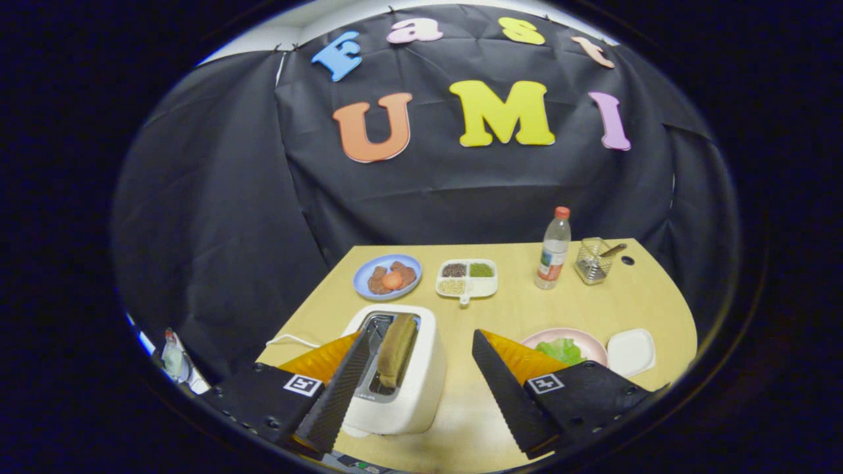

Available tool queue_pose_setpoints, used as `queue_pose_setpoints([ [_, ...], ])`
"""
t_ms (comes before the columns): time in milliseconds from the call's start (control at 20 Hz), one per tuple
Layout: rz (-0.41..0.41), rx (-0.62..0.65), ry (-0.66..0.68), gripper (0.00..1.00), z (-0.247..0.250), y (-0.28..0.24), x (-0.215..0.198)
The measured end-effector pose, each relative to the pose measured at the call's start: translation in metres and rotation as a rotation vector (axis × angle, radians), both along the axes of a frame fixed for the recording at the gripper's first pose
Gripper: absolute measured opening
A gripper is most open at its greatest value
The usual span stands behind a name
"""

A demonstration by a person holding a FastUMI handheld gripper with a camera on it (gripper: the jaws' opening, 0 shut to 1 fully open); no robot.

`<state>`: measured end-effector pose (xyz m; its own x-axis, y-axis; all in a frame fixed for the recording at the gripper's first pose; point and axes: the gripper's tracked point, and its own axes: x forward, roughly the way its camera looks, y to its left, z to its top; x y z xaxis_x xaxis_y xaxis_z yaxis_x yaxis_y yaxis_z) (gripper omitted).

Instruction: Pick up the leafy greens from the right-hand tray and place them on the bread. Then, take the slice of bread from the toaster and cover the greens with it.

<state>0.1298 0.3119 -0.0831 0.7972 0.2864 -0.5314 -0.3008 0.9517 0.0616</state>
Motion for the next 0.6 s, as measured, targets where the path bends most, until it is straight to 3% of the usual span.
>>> queue_pose_setpoints([
  [200, 0.051, -0.069, 0.075, 0.96, -0.024, 0.03, 0.015],
  [350, 0.034, -0.072, 0.152, 0.85, -0.044, 0.035, 0.02],
  [600, 0.038, -0.082, 0.204, 0.16, -0.055, 0.041, 0.024],
])
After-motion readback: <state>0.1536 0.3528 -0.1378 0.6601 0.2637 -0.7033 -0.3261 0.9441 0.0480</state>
